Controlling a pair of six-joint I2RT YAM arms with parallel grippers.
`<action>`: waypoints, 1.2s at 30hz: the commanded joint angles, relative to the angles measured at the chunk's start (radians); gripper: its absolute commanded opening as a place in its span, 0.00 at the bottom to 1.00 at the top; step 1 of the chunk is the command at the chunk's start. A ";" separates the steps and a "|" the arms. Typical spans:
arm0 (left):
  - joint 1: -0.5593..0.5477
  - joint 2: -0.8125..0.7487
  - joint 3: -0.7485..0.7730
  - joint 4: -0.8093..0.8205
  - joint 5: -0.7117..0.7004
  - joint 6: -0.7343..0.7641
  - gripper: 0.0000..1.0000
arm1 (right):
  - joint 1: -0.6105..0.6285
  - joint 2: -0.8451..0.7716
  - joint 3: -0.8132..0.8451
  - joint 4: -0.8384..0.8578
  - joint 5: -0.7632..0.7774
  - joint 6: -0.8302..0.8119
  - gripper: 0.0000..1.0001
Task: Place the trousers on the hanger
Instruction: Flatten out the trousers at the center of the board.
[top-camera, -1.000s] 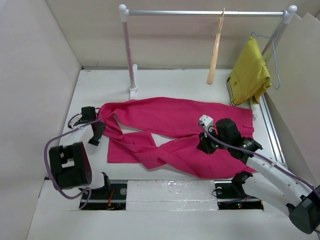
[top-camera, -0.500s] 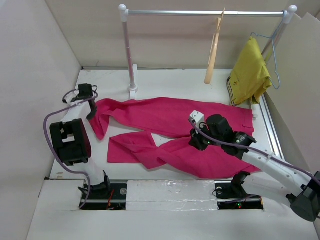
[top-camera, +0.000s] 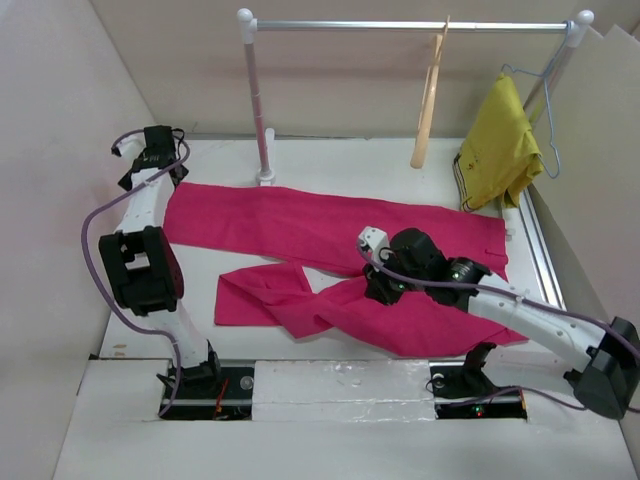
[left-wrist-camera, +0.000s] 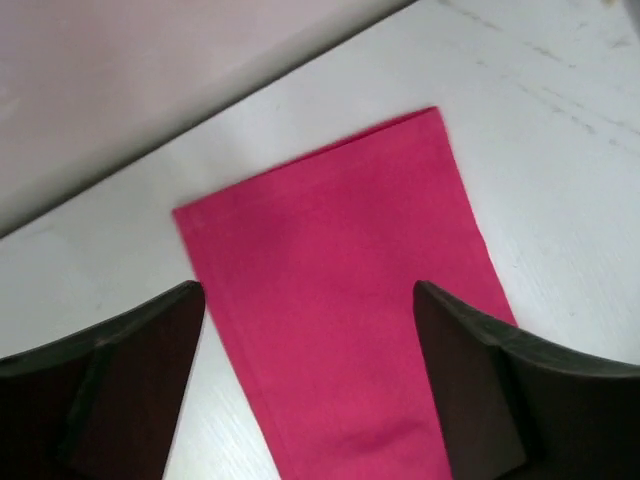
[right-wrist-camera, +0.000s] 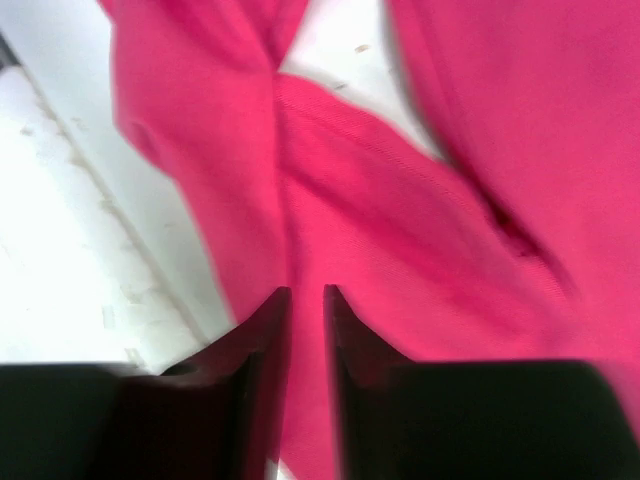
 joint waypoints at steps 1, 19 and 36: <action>-0.048 -0.236 -0.210 0.017 0.056 0.051 0.78 | 0.060 0.056 0.085 0.029 -0.009 -0.030 0.20; -0.288 -0.821 -1.063 0.130 0.441 -0.380 0.72 | 0.100 0.081 0.082 0.052 -0.032 -0.081 0.36; -0.288 -0.813 -0.931 0.060 0.279 -0.365 0.00 | -0.150 0.099 -0.295 0.208 0.059 0.077 0.38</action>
